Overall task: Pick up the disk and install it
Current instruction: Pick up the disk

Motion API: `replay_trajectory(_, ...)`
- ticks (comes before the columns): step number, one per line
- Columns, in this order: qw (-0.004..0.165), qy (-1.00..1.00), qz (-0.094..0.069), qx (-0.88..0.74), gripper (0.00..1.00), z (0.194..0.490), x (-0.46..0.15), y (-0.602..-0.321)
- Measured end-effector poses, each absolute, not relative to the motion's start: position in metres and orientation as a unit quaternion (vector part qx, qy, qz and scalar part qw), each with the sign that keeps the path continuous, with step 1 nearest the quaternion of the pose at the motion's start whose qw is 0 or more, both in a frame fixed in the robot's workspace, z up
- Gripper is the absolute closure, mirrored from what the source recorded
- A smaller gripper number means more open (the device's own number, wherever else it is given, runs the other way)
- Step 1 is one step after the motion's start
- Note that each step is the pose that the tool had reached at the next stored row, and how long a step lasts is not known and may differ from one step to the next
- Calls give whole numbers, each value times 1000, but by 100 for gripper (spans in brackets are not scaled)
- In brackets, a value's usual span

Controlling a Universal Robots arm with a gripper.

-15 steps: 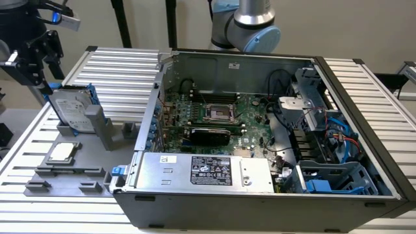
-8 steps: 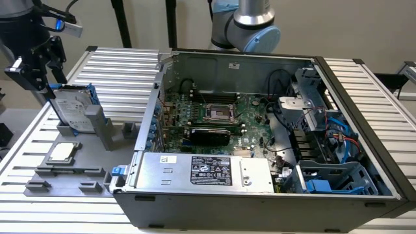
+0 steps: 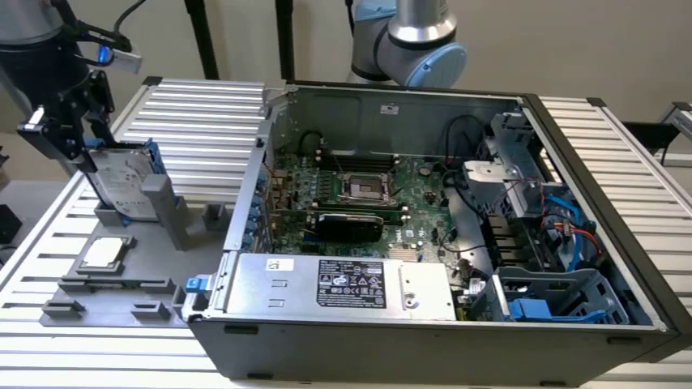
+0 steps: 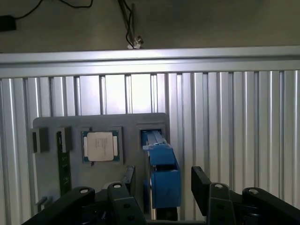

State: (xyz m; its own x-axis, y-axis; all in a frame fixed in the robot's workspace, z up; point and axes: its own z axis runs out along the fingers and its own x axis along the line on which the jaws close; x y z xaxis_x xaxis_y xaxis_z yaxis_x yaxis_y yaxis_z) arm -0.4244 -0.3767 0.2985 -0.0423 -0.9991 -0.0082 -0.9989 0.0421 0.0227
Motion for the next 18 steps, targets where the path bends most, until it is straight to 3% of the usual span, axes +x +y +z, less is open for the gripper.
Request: replay_trajectory(18, 5, -721, -11, 693, 42, 284, -427, -378)
